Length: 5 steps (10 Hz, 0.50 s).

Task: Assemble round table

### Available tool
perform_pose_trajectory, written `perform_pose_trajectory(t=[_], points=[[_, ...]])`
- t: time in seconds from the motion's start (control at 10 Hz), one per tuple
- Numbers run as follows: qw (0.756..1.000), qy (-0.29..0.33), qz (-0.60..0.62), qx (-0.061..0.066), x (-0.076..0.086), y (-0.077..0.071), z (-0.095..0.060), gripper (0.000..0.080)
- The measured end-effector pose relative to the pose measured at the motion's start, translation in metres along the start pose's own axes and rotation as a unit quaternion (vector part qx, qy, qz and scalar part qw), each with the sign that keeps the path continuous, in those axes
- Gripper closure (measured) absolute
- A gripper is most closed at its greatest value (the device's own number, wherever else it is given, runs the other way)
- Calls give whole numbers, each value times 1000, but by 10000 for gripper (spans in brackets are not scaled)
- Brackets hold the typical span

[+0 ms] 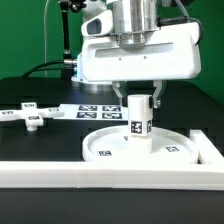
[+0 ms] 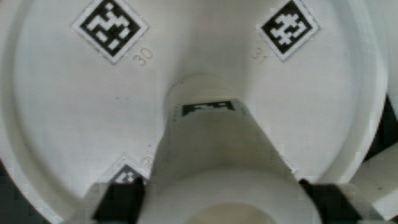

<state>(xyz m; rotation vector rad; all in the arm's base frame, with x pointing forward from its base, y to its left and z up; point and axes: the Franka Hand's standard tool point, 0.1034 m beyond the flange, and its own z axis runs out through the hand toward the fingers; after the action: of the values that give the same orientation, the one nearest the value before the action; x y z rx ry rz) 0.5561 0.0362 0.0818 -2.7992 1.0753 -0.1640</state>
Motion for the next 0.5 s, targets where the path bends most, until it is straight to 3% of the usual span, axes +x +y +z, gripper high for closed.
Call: perform_pose_trajectory(t=[0.5], points=[[972,-24,233,9,1,0,2,390]])
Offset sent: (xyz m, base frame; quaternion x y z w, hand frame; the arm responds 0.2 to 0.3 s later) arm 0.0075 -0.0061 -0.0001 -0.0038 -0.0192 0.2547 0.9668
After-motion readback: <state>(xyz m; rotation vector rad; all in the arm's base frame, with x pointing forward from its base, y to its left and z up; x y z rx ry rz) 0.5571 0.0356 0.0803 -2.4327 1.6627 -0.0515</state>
